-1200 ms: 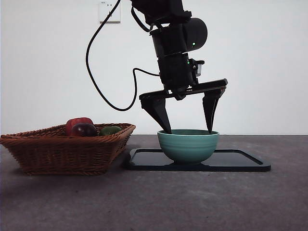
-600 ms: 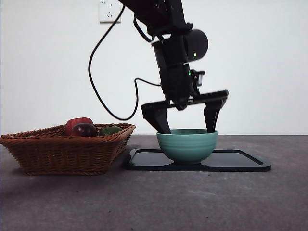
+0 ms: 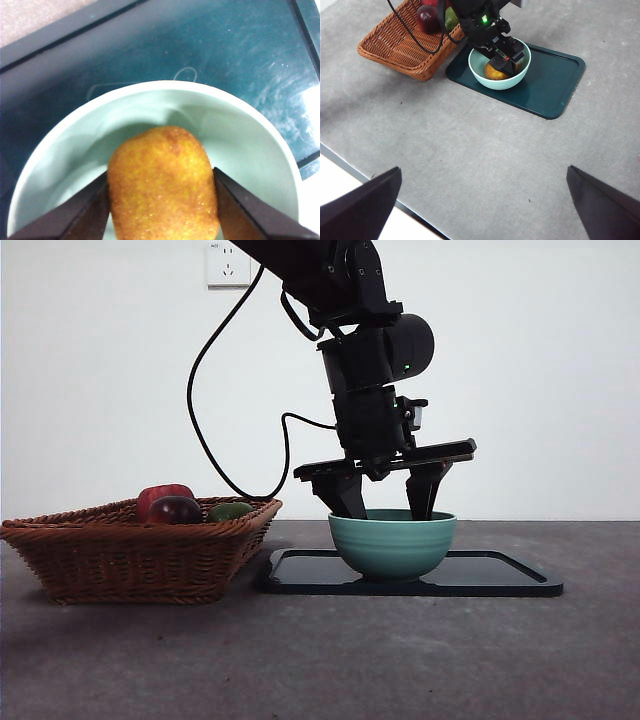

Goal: Pick up the wifruite, put it on the bowl, pick up the plate, put it on desk

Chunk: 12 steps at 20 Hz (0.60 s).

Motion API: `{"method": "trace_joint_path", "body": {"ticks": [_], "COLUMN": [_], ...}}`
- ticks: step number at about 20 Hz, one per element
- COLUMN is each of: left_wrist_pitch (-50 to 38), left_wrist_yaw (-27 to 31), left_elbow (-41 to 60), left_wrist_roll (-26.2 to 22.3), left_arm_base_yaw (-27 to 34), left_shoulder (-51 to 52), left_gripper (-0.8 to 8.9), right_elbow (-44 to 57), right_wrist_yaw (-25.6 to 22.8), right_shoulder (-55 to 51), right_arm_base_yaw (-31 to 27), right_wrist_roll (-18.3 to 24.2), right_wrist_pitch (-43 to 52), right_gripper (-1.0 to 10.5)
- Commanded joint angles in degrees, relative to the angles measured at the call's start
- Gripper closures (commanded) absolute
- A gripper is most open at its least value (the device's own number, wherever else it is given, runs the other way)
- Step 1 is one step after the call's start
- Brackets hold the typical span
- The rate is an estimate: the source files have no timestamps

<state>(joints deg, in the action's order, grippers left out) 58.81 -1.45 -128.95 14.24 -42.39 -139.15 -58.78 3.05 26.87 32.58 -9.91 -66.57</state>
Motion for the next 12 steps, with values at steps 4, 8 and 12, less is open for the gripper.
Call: {"method": "trace_joint_path", "body": {"ticks": [4,8,12], "left_wrist_pitch": [3.1,11.3,22.0], "left_wrist_yaw": [0.0,0.0,0.0], "left_elbow": [-7.0,-18.2,-29.6], "left_wrist_roll": [-2.5,-3.3,-3.3], "left_arm_base_yaw": [-0.3,-0.4,-0.4], "left_shoulder": [-2.2,-2.2,-2.2], "left_gripper": [5.99,5.99,5.99], "right_elbow": [-0.5,-0.5,-0.5], "right_wrist_yaw": [0.0,0.0,0.0], "right_shoulder": [0.2,0.2,0.2], "right_arm_base_yaw": [0.3,0.3,0.3], "right_wrist_roll": [-0.6,-0.6,-0.6], "right_wrist_pitch": [0.5,0.5,0.5], "right_gripper": [3.8,3.8,3.8]}}
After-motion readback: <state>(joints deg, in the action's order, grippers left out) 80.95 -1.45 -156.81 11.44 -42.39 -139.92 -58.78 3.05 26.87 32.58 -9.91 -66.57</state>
